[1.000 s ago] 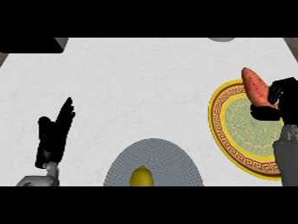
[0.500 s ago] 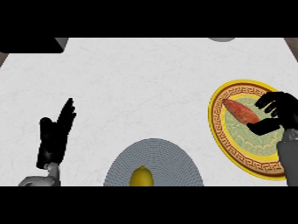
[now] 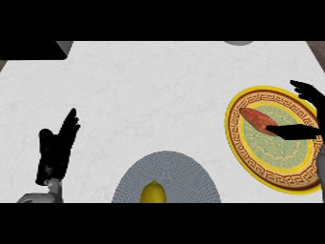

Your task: Pick the sweet potato from the placemat and place it in the plate

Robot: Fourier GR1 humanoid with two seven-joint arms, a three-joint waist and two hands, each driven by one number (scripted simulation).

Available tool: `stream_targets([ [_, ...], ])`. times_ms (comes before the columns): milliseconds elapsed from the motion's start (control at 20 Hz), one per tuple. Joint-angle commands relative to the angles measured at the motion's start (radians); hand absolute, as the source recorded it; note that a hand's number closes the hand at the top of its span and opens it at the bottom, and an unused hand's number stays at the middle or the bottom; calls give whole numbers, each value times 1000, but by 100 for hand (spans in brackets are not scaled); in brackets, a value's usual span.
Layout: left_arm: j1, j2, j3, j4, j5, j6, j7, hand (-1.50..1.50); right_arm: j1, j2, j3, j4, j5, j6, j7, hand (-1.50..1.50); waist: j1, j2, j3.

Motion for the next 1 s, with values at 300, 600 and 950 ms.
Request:
stream_targets([
  [300,-7,-11,3,-33,-8,13,27,0,136,52,-201,-120,-398,101,-148,-150,2,1,-1],
  [600,-6,-47,-37,-54,-47,17,59,0,219,40,-179,-140,-464,135,-216,-150,7,3,-1],
  [950,20,-29,33,37,-20,-30,-88,0,185,3,-124,-39,-457,74,-315,-150,9,4,-2],
])
